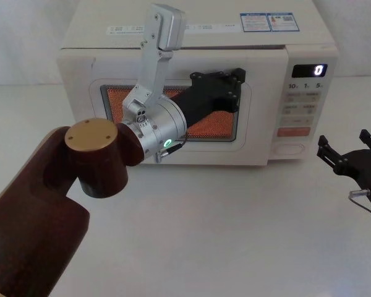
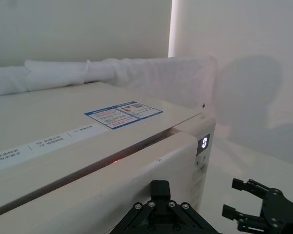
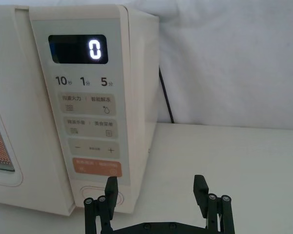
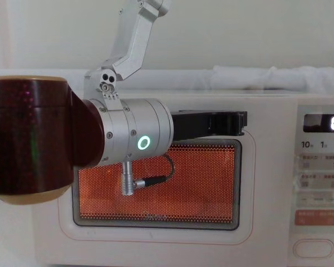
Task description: Press the button to open the microwave door with one hand; close the microwave door with the other hand.
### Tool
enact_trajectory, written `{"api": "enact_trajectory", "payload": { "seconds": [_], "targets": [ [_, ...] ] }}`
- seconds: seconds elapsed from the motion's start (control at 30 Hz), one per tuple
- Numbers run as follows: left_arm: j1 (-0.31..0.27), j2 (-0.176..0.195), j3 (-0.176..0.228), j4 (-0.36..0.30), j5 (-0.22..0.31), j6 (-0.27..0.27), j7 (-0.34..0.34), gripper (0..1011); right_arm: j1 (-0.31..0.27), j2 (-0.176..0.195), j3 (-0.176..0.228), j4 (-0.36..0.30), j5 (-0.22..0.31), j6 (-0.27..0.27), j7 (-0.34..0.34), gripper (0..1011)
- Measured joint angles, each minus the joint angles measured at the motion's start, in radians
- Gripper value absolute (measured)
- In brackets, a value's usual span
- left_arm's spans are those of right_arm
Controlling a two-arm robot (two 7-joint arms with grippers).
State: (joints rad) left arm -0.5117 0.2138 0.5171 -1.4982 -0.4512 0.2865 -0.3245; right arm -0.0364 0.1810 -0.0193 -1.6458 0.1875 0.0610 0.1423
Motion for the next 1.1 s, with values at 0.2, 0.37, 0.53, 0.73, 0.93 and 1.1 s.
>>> {"api": "enact_trajectory", "payload": {
  "seconds": [0.2, 0.37, 0.53, 0.73, 0.93, 1.1],
  "targets": [
    [-0.017, 0.0, 0.0, 0.022, 0.009, -0.01, -0.002, 0, 0.0, 0.0, 0.0, 0.0, 0.0, 0.0, 0.0, 1002],
    [-0.027, -0.004, -0.002, 0.034, 0.019, -0.02, -0.002, 0, 0.0, 0.0, 0.0, 0.0, 0.0, 0.0, 0.0, 1002],
    [-0.027, -0.004, -0.003, 0.031, 0.021, -0.021, -0.006, 0, 0.0, 0.0, 0.0, 0.0, 0.0, 0.0, 0.0, 1002],
    [-0.002, 0.013, 0.0, -0.025, -0.019, -0.009, -0.054, 0, 0.0, 0.0, 0.0, 0.0, 0.0, 0.0, 0.0, 1002],
    [0.038, 0.053, 0.015, -0.096, -0.052, 0.0, -0.088, 0, 0.0, 0.0, 0.0, 0.0, 0.0, 0.0, 0.0, 1002],
    [0.103, 0.115, 0.026, -0.18, -0.072, -0.002, -0.094, 0, 0.0, 0.0, 0.0, 0.0, 0.0, 0.0, 0.0, 1003]
  ]
}}
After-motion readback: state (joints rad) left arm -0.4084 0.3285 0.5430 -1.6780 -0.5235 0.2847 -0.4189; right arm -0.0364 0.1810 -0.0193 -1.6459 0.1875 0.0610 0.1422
